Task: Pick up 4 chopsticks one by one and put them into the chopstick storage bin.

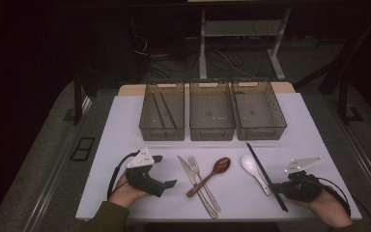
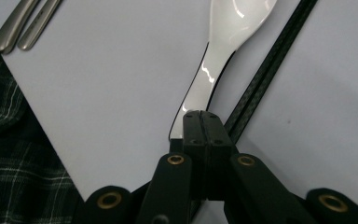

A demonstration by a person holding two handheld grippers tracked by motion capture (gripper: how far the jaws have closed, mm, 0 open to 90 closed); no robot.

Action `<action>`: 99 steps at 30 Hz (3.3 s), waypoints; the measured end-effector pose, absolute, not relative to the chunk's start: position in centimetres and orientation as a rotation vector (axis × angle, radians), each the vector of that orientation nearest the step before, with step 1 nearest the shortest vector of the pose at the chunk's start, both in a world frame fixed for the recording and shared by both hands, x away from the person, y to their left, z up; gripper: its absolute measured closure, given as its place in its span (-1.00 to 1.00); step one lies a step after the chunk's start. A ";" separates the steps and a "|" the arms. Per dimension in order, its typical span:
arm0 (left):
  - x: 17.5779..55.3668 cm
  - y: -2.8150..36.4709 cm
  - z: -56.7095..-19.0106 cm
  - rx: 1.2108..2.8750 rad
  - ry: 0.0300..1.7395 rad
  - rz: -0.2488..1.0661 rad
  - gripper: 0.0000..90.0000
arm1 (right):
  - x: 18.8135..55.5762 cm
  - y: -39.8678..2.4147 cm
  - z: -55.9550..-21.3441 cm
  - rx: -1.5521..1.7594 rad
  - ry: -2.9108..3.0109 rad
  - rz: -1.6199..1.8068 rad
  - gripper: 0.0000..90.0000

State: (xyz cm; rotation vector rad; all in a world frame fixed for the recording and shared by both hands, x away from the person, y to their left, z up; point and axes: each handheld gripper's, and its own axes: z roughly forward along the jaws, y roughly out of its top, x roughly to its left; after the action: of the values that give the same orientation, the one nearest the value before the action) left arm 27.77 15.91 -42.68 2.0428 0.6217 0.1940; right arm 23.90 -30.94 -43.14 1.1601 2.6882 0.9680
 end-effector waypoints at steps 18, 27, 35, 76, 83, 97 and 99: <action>27.8 15.9 -42.7 2.042 0.624 0.194 -1.00 | 22.6 -31.6 -43.4 1.147 2.710 0.841 0.98; 27.8 15.9 -42.7 2.044 0.623 0.194 -1.00 | 23.0 -32.7 -43.4 1.175 2.663 0.789 0.98; 27.8 15.9 -42.7 2.046 0.622 0.193 -1.00 | 23.4 -33.5 -43.3 1.193 2.622 0.746 0.98; 27.8 15.9 -42.6 2.033 0.630 0.190 -1.00 | 28.5 -34.0 -41.3 1.356 2.634 0.543 0.56; 27.8 15.9 -42.7 2.034 0.630 0.191 -1.00 | 29.1 -33.4 -41.9 1.344 2.665 0.498 0.73; 27.8 15.8 -42.7 2.034 0.626 0.192 -1.00 | 30.0 -32.4 -42.2 1.328 2.719 0.376 0.80; 27.8 15.8 -42.7 2.034 0.625 0.192 -1.00 | 30.3 -32.2 -42.2 1.341 2.727 0.349 0.80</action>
State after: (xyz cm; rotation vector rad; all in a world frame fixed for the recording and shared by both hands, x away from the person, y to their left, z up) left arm 27.78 15.81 -42.70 2.0345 0.6254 0.1920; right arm 30.25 -32.24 -42.18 1.3410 2.7269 0.3489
